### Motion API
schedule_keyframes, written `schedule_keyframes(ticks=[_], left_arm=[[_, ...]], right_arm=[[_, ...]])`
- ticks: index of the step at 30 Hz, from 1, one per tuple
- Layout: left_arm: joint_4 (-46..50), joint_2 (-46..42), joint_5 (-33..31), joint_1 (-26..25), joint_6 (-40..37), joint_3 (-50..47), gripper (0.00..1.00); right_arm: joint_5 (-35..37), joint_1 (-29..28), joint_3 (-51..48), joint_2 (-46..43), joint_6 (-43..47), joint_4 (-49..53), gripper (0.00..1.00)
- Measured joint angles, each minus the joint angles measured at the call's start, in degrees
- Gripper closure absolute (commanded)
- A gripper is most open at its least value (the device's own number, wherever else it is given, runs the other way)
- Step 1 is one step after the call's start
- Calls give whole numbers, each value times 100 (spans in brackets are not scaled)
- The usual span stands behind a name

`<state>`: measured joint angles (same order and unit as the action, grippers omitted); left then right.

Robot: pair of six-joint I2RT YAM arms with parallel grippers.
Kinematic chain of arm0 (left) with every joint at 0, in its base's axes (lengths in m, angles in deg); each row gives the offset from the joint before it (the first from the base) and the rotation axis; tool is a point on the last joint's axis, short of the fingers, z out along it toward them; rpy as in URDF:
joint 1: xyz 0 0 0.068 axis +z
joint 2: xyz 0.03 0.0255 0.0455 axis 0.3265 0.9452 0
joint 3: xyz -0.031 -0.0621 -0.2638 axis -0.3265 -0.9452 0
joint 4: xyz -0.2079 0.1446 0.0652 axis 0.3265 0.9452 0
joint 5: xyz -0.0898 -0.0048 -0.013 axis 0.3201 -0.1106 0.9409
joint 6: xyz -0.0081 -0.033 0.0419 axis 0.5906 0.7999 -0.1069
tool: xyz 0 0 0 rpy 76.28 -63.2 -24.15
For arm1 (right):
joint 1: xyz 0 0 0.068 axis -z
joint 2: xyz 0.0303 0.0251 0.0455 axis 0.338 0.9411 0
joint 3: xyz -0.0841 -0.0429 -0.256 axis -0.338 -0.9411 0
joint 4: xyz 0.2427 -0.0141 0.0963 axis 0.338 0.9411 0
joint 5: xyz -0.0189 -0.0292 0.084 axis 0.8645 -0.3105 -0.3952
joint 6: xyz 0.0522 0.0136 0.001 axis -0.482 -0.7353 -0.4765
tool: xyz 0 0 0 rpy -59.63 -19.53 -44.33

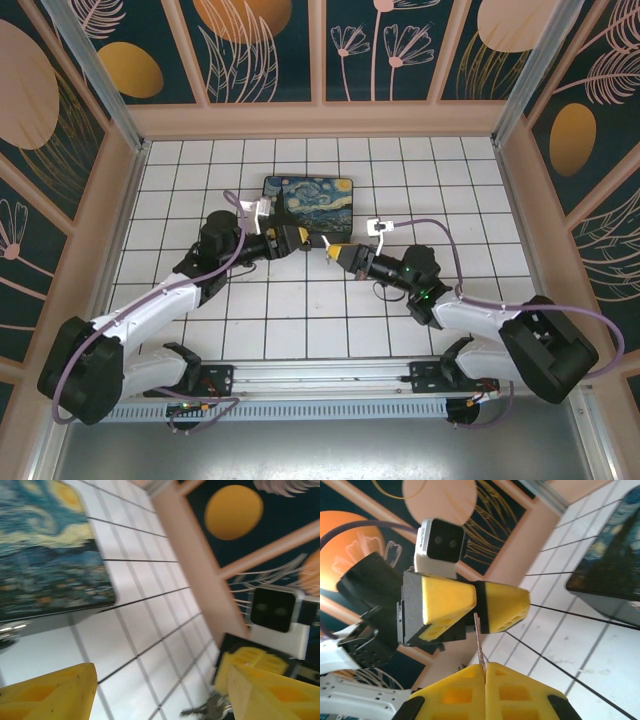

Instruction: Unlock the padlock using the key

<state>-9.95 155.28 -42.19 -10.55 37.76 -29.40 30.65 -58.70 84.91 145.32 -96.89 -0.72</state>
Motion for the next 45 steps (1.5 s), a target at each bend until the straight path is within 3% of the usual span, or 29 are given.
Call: schedule_keyframes(ticks=[4, 9, 18, 26, 33, 42, 45], left_arm=[[787, 9, -907, -203, -295, -125, 29], [1508, 417, -2269, -1145, -433, -125, 28], [1432, 1569, -3609, -1499, -452, 227, 25], [1075, 2568, -4380, -1637, -389, 754, 32], [710, 3300, -4627, -1661, -389, 1134, 33], [721, 3585, -4988, -1679, -345, 1523, 53], [761, 3641, -5031, -1683, -345, 1578, 53]], right_arm=[[68, 267, -9, -278, 175, 715, 100], [227, 632, 4, -638, 457, 1659, 100], [310, 925, 249, -922, 817, 2382, 100], [306, 933, 247, -922, 855, 2413, 100], [295, 1034, 238, -927, 855, 2413, 100], [254, 1088, 107, -1097, 850, 2398, 100], [251, 1088, 39, -1123, 850, 2387, 100]])
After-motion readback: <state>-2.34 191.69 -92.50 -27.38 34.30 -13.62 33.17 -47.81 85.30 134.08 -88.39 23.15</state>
